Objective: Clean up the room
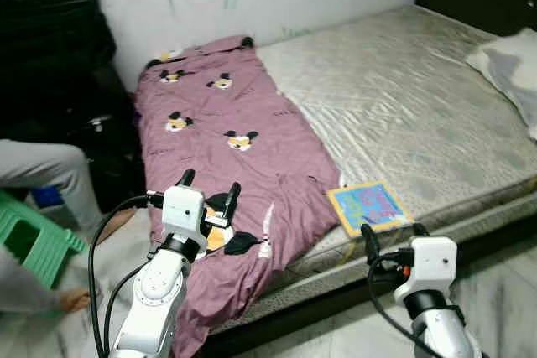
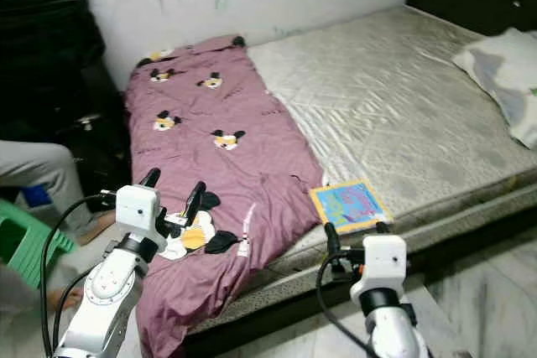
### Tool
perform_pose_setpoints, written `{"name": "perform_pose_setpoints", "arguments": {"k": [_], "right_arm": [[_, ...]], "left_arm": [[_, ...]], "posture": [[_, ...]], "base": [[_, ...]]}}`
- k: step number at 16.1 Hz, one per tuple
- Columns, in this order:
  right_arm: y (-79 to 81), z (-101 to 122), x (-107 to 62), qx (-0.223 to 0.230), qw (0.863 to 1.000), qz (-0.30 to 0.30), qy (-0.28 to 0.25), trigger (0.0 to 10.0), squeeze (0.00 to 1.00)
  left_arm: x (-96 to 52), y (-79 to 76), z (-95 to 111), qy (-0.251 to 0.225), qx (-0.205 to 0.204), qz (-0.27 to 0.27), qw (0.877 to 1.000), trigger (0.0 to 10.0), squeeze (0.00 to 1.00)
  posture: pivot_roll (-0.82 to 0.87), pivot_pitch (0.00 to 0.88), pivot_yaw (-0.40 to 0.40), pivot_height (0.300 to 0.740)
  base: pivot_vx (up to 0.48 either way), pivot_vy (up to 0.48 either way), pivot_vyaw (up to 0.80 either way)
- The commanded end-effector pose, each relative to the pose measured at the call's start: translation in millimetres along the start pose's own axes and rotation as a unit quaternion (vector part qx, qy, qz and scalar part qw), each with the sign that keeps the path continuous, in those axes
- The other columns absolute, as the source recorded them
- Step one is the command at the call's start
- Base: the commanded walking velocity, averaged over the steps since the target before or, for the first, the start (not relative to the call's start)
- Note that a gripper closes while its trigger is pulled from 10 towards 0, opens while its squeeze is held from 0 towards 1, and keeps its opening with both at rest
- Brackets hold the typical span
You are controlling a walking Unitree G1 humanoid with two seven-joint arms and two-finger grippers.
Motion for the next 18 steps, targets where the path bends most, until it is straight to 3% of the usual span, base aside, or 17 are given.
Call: {"name": "perform_pose_setpoints", "arguments": {"k": [1,4,7,11,13,16,18], "right_arm": [[12.1,9,4.7,0.006,1.0,0.014,-0.014,10.0,0.0],[35.1,27,29.0,-0.003,0.997,0.059,-0.043,10.0,0.0],[53.4,34,52.8,-0.009,0.992,0.118,-0.043,10.0,0.0],[75.5,47,72.3,-0.006,0.985,0.162,-0.057,10.0,0.0],[81.7,50,73.4,0.0,0.985,0.163,-0.062,10.0,0.0],[74.5,37,59.5,-0.002,0.987,0.155,-0.048,10.0,0.0],[74.0,33,56.6,-0.005,0.987,0.153,-0.044,10.0,0.0]], "left_arm": [[-1.5,5.3,-1,0.006,0.014,0.002,1.0,10.0,0.0],[-0.9,17.6,4,0.004,0.02,0.029,0.999,10.0,0.0],[-3.5,27.7,6,-0.003,0.039,0.065,0.997,10.0,0.0],[-21.9,35.6,4,0.01,0.036,0.121,0.992,10.0,0.0],[-31.0,35.2,-1,0.022,0.035,0.121,0.992,10.0,0.0],[-47.6,44.2,-8,0.044,0.042,0.13,0.99,10.0,0.0],[-49.2,48.0,-9,0.052,0.041,0.134,0.989,10.0,0.0]], "posture": [[-0.18,0.0,0.181,0.74],[-0.14,0.008,0.167,0.74],[-0.05,0.036,0.067,0.74],[0.06,0.065,0.026,0.74],[0.06,0.081,0.023,0.74],[0.05,0.076,0.023,0.74],[0.04,0.084,0.025,0.74]], "base": [[0.0,0.0,0.0],[0.0,0.0,0.0],[0.0,0.0,0.0],[0.0,0.0,0.0],[0.0,0.0,0.0],[0.0,0.0,0.0],[0.0,0.0,0.38]]}}
Point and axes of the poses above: a point about 5 cm out from each wrist's last joint towards the gripper, its own x axis pointing out of the wrist towards the gripper, its own z axis along the axis of the wrist's last joint, y = z × x, the point moved 3 cm from there along x, pointing out of the wrist towards the gripper
